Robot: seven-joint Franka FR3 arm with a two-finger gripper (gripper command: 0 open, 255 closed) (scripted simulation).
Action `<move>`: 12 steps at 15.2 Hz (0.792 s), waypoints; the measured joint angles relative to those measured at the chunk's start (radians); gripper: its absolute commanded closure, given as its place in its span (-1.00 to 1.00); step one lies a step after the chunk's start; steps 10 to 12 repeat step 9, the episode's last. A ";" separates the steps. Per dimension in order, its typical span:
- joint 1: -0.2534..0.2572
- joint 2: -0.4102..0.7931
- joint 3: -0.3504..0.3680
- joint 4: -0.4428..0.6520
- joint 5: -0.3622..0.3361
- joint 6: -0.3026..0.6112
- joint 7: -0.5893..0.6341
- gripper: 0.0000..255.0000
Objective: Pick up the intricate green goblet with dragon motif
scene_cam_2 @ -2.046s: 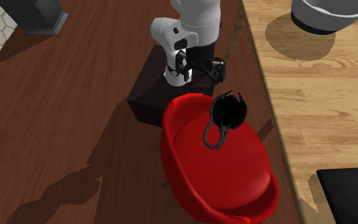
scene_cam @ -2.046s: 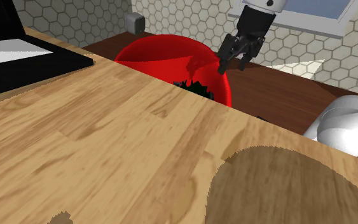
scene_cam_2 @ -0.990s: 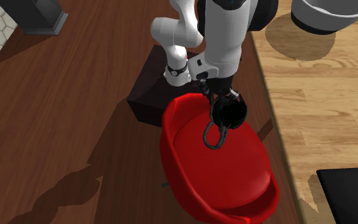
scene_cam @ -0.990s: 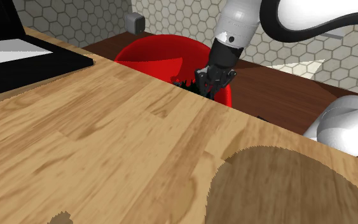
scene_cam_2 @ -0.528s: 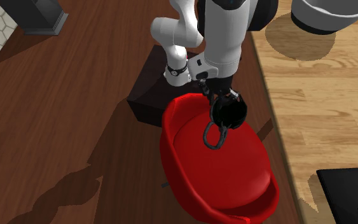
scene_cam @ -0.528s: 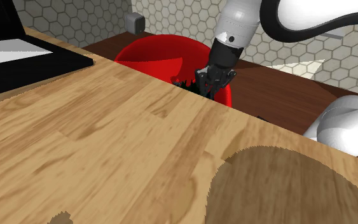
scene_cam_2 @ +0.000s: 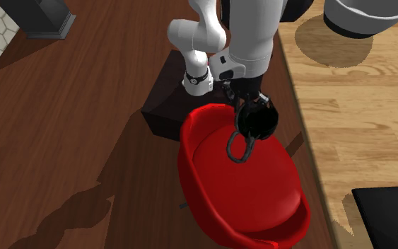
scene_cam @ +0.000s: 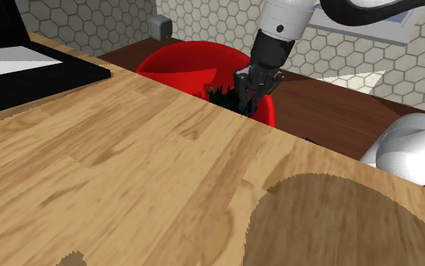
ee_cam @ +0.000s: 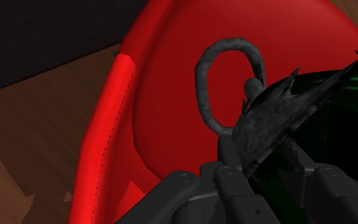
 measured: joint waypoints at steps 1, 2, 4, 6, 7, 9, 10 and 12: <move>0.000 -0.002 -0.003 0.011 -0.002 -0.013 0.002 1.00; -0.002 0.002 -0.005 0.028 -0.006 -0.026 0.005 1.00; -0.003 -0.002 -0.011 0.053 -0.010 -0.054 0.010 1.00; -0.006 0.005 -0.014 0.084 -0.016 -0.077 0.015 1.00; -0.008 0.006 -0.018 0.094 -0.019 -0.088 0.015 1.00; -0.010 0.011 -0.021 0.120 -0.023 -0.108 0.020 1.00; -0.010 0.011 -0.021 0.120 -0.023 -0.108 0.020 1.00; -0.010 0.011 -0.021 0.120 -0.023 -0.108 0.020 1.00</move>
